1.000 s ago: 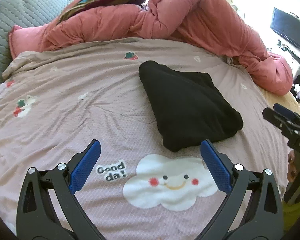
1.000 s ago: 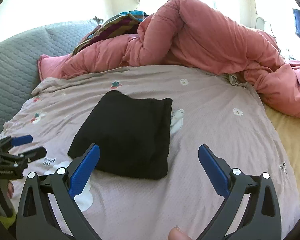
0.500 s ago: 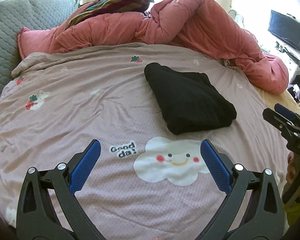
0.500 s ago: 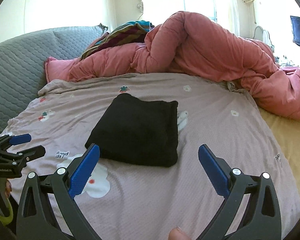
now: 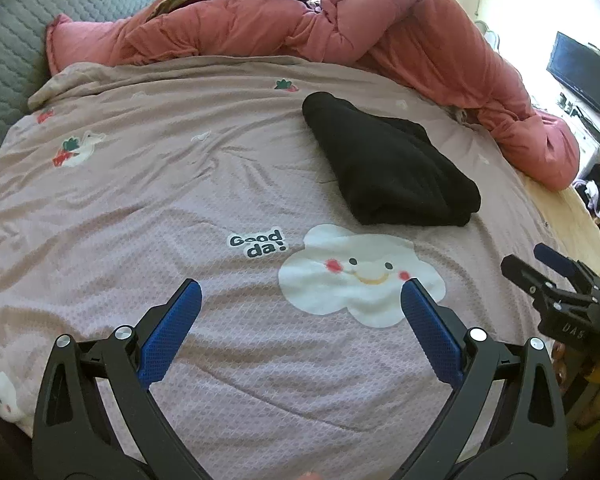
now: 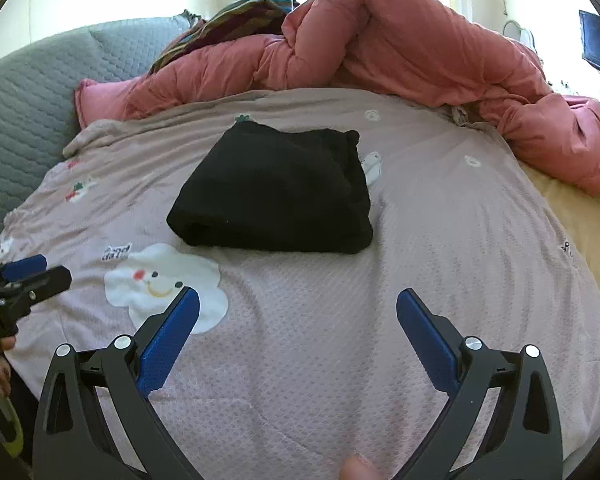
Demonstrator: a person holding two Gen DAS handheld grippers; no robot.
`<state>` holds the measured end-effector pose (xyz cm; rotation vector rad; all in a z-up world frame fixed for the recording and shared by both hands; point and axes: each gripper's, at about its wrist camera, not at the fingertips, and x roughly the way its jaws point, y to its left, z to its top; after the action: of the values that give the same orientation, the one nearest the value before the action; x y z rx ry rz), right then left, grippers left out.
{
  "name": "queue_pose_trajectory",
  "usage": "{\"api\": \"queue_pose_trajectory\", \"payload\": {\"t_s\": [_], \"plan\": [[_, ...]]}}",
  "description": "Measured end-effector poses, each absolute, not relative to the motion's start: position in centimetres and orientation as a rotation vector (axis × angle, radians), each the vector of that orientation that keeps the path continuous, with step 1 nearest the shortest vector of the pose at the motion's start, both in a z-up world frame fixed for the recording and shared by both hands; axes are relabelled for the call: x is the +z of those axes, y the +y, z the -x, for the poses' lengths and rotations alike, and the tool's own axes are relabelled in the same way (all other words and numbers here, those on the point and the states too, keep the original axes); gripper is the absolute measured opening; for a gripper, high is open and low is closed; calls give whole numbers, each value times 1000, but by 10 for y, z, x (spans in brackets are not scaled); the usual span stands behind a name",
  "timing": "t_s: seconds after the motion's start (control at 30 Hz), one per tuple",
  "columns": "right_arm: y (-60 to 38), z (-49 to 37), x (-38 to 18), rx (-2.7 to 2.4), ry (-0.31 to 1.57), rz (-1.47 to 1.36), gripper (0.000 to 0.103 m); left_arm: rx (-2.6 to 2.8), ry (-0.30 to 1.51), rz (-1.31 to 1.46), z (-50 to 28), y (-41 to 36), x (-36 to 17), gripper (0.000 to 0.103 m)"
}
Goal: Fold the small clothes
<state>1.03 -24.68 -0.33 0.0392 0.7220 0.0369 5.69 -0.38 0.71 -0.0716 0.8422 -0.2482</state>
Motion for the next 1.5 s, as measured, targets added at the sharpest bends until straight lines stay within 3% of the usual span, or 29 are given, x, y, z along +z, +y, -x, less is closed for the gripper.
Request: {"api": "queue_pose_trajectory", "payload": {"t_s": [1.5], "plan": [[-247,-9,1,44,714,-39,98,-199,856,58,-52,0,10,94]]}}
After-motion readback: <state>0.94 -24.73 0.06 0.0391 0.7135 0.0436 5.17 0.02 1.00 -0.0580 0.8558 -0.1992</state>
